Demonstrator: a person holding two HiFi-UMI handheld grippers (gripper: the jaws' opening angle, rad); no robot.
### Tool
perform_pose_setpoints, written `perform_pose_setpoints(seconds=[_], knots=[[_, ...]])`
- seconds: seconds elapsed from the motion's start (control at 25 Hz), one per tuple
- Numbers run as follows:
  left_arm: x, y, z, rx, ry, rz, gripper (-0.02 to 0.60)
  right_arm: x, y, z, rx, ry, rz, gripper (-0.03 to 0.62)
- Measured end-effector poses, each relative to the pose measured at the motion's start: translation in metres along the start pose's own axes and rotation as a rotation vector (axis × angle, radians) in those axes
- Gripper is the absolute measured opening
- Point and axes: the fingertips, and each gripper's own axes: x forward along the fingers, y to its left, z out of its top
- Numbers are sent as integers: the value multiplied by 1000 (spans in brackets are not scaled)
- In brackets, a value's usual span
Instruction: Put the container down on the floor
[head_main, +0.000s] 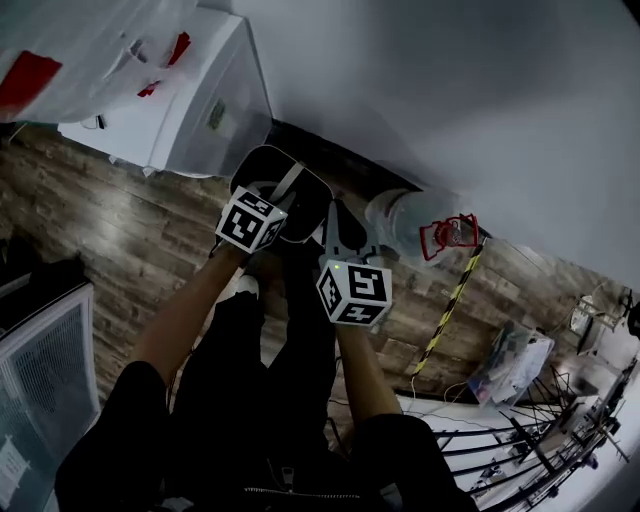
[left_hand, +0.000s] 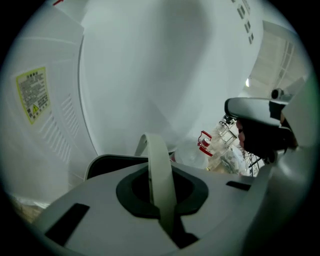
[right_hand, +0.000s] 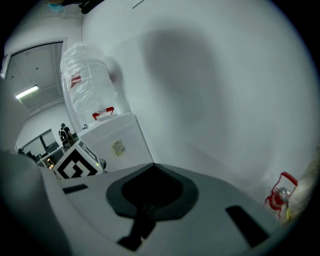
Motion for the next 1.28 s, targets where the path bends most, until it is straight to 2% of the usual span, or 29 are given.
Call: perform_pose_setpoints(seconds=[0.16, 0.44, 0.56, 0.72, 0.96, 1.28], knots=[[35, 21, -5, -13, 5, 1, 15, 34, -14, -23, -24, -3, 18, 11], [95, 56, -34, -55, 10, 4, 15, 92, -31, -83, 3, -6, 26, 11], [112, 71, -42, -86, -7, 3, 15, 112, -32, -88, -14, -37, 41, 11], [131, 87, -46, -83, -24, 13, 15, 141, -33, -90, -57, -75, 59, 11], [162, 116, -60, -47, -18, 32, 15, 182, -40, -114, -100, -85, 74, 11], [198, 148, -76, -61, -12, 53, 15, 216, -57, -149, -133, -64, 100, 11]])
